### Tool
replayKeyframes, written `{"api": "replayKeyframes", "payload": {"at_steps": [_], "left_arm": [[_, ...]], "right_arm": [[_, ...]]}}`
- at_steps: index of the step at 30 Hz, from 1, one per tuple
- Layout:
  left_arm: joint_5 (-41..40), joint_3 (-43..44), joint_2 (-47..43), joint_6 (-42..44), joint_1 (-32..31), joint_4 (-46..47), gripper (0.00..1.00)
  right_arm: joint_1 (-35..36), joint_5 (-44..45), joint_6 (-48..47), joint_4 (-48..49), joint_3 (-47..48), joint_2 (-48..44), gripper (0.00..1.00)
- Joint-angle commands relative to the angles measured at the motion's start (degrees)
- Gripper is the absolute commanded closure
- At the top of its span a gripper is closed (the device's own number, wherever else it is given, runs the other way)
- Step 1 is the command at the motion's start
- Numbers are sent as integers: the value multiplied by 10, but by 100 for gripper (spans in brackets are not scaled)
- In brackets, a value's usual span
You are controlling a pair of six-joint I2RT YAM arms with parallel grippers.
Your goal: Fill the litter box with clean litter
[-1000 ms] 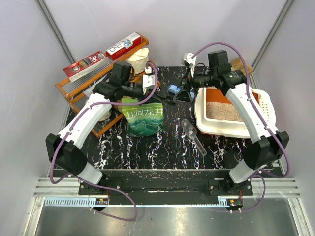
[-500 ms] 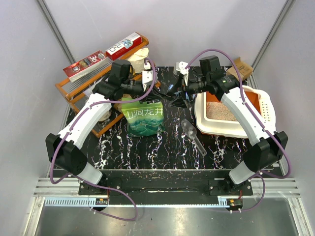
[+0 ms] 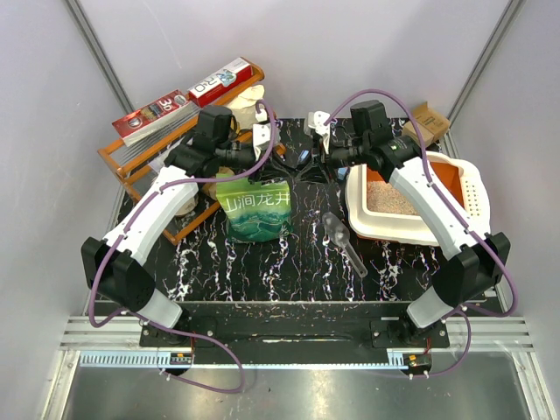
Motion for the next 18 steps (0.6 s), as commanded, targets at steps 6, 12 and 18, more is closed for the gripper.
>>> {"api": "replayKeyframes", "payload": {"at_steps": [6, 12, 18], "left_arm": [[1, 4, -9, 1, -1, 24, 47], [-23, 4, -18, 15, 2, 4, 43], [-38, -29, -59, 29, 47, -5, 42]], "right_arm": [[6, 35, 11, 34, 1, -20, 91], [5, 29, 11, 24, 1, -22, 100], [-1, 40, -19, -9, -9, -34, 100]]}}
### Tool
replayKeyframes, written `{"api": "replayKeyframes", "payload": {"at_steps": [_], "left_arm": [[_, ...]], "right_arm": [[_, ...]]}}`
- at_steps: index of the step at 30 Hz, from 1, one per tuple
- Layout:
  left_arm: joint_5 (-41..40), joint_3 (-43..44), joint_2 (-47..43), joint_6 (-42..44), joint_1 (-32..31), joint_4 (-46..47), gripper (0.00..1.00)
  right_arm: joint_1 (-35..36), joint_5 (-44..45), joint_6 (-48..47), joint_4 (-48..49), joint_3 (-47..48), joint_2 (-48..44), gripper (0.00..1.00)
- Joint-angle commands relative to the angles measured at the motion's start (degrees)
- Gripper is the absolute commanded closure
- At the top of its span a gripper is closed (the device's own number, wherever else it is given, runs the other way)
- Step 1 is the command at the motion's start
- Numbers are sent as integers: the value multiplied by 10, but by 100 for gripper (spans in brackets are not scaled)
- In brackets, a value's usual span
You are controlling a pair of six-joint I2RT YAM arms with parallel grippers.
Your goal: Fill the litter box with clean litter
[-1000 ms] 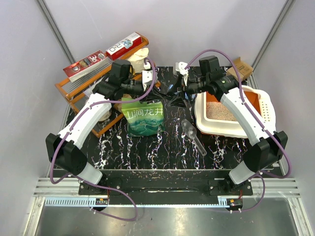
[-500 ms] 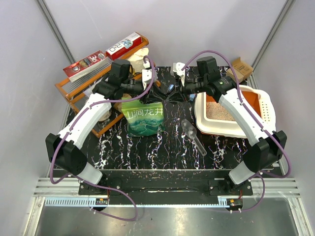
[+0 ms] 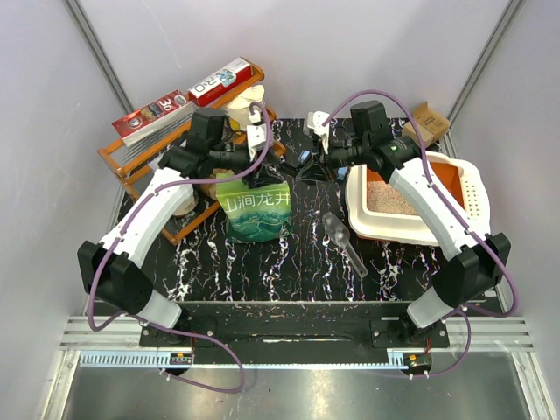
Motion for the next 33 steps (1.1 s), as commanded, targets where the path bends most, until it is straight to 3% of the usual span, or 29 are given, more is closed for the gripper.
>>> {"api": "replayKeyframes", "payload": {"at_steps": [1, 11, 20, 33], "left_arm": [[-16, -27, -57, 19, 42, 6, 42], [2, -79, -71, 210, 18, -80, 53], [-3, -22, 10, 299, -5, -155, 56], [-6, 8, 55, 296, -6, -147, 58]], "right_arm": [[-4, 17, -25, -20, -12, -34, 100], [-21, 98, 35, 17, -43, -27, 100], [-28, 124, 61, 31, -77, -48, 100], [-40, 125, 78, 30, -114, -74, 100]]}}
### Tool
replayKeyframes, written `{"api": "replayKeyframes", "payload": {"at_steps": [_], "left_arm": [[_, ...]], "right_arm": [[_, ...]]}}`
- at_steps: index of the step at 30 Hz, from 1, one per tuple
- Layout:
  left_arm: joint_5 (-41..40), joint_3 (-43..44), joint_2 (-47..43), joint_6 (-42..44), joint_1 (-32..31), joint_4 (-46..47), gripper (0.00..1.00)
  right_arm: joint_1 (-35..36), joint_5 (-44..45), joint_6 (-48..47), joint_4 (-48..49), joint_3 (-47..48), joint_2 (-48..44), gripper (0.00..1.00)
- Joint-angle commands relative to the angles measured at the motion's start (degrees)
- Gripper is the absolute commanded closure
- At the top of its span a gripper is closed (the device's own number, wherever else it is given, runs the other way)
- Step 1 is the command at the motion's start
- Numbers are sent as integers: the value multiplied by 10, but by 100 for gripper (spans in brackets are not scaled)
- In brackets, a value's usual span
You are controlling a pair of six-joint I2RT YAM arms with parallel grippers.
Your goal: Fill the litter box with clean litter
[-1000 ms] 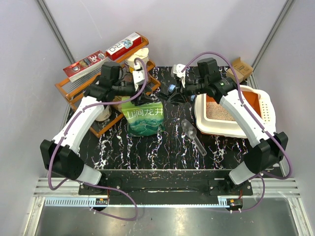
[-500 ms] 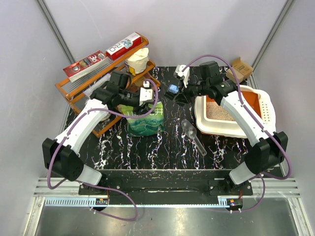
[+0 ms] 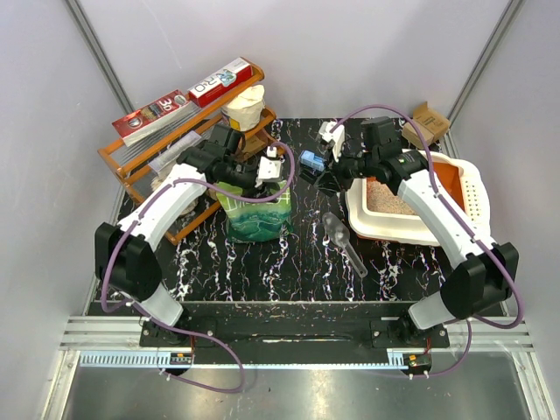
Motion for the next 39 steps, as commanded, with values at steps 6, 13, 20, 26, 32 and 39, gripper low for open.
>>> {"api": "replayKeyframes", "payload": {"at_steps": [6, 13, 20, 26, 32, 39], "left_arm": [[21, 57, 6, -3, -2, 16, 57], [9, 54, 30, 21, -1, 4, 57], [-14, 50, 47, 34, -1, 11, 58], [-16, 50, 57, 25, -1, 11, 64], [10, 49, 65, -17, 3, 13, 78], [75, 22, 69, -221, 35, 139, 90]], "right_arm": [[-7, -2, 14, 18, 7, -9, 100], [-7, -3, 16, 20, 10, 0, 100], [-7, -5, 16, 21, 9, 4, 100], [-7, -9, 16, 21, 13, 10, 100], [-7, -35, -24, -2, 25, 21, 100], [-3, -59, -140, -89, 74, 68, 100]]}}
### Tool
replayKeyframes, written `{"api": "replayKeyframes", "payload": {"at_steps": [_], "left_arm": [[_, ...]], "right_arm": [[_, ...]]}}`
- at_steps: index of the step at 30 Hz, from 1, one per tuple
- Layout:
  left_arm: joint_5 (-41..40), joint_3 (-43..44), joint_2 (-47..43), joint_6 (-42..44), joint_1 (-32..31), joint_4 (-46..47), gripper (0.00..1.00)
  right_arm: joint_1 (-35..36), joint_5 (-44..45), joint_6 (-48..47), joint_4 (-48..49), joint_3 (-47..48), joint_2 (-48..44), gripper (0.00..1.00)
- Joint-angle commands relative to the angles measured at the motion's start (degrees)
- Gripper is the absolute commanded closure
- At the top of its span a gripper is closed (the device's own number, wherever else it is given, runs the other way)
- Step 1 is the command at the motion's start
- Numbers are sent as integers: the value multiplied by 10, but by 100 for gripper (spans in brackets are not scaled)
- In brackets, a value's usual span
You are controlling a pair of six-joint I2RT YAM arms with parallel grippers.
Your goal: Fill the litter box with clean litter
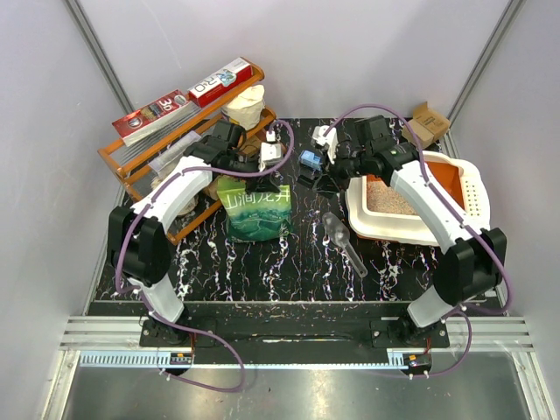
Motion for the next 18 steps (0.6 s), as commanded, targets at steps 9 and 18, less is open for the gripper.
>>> {"api": "replayKeyframes", "payload": {"at_steps": [9, 18], "left_arm": [[83, -40, -13, -146, 18, 119, 100], [94, -59, -28, -168, 18, 146, 100]], "right_arm": [[25, -34, -184, -112, 109, 78, 100], [49, -15, -225, -153, 157, 120, 100]]}}
